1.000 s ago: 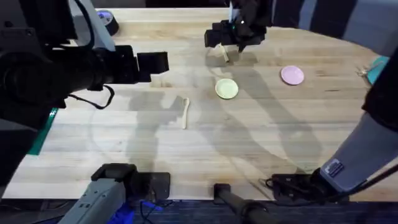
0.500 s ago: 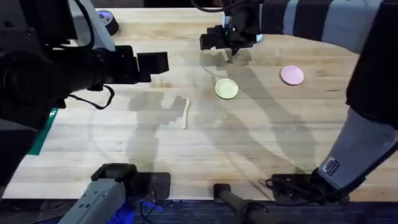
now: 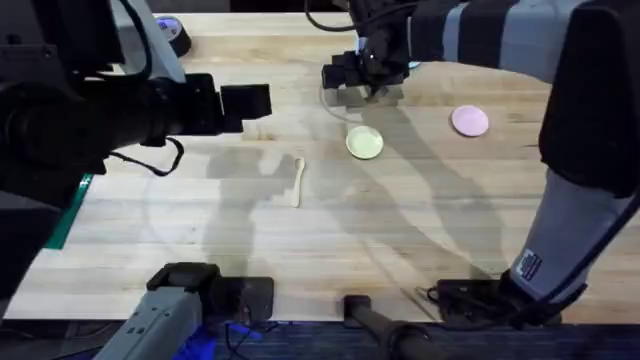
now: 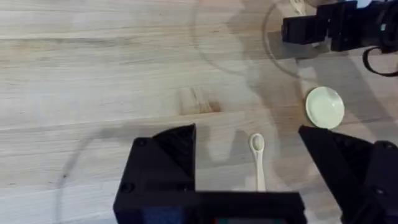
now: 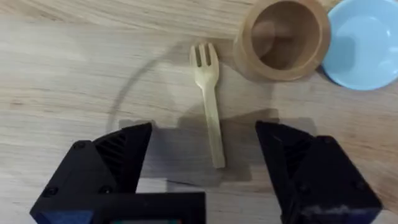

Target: Pick up a utensil and set it on the pink plate, then put the other utensil in the container.

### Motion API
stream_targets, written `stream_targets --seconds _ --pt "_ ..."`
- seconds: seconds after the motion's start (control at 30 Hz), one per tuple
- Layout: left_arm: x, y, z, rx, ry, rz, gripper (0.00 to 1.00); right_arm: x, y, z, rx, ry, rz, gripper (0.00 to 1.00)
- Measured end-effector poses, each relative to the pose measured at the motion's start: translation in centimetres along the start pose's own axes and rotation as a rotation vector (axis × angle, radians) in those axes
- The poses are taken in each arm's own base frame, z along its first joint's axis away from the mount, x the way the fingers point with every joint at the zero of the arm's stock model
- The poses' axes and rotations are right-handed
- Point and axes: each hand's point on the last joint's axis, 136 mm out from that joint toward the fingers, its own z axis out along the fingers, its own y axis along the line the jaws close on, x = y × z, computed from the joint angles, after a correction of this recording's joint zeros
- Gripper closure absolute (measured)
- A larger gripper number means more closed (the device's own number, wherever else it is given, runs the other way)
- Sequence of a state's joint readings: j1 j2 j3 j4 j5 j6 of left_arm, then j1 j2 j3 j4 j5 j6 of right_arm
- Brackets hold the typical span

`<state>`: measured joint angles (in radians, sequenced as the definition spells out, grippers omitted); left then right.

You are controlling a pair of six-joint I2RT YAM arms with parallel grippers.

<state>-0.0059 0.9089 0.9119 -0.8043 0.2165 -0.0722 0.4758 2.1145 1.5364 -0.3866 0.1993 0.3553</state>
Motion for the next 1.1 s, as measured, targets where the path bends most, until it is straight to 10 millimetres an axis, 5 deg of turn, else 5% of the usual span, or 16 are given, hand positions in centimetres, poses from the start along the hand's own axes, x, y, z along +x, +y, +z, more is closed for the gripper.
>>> stream_targets --seconds 0.3,0.57,0.73,1.1 --pt "0.00 0.00 0.00 0.000 0.000 0.000 0.009 0.00 -0.25 0.06 0.015 -0.002 -0.001 0.121" --pt "0.00 0.00 0.00 0.000 0.000 0.000 0.009 0.14 -0.31 0.06 0.017 0.003 -0.003 0.372" --pt "0.00 0.00 0.00 0.000 0.000 0.000 0.009 0.27 -0.48 0.03 0.027 0.009 -0.008 0.615" --pt "0.00 0.00 0.00 0.000 0.000 0.000 0.009 0.36 -0.35 -0.05 0.028 0.013 -0.011 0.895"
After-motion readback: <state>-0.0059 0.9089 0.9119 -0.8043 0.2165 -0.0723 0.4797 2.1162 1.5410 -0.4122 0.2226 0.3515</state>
